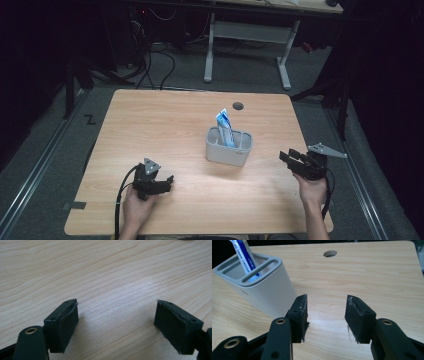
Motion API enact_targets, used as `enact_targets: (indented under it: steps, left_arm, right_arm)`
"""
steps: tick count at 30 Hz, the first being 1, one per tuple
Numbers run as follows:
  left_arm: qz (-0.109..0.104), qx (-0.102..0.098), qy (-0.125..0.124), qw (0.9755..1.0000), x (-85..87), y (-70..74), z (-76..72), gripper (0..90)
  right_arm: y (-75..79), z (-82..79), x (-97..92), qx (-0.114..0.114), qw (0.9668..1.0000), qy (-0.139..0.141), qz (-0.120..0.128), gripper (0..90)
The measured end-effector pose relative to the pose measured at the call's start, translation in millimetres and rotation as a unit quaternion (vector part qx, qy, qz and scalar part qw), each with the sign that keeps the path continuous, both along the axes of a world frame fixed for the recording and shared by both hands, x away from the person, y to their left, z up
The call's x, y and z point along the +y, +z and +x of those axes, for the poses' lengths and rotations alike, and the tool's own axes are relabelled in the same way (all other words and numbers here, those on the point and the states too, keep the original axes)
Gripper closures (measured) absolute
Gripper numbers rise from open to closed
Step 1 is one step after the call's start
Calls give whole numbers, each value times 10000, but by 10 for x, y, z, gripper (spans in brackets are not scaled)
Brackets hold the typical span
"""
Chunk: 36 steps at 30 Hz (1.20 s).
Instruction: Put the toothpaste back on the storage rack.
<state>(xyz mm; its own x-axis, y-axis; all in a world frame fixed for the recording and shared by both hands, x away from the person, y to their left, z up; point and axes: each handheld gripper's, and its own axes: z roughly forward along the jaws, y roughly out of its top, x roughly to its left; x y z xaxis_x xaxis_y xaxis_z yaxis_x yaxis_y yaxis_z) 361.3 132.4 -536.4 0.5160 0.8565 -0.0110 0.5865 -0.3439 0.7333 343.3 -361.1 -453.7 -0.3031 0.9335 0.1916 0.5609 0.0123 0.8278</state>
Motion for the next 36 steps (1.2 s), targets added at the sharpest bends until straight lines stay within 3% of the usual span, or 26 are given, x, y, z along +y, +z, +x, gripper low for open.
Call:
enact_targets:
  steps: [16, 24, 36]
  left_arm:
    - [-1, 0, 0, 10000, 0, 0, -1, 198]
    - [-1, 1, 2, 10000, 0, 0, -1, 198]
    - [0, 0, 1, 10000, 0, 0, -1, 198]
  right_arm:
    - [-166, 24, 65, 277, 9994, 30, -195, 524]
    - [-321, 47, 101, 507, 9983, -39, -301, 518]
    - [-449, 72, 231, 656, 9970, 137, -384, 517]
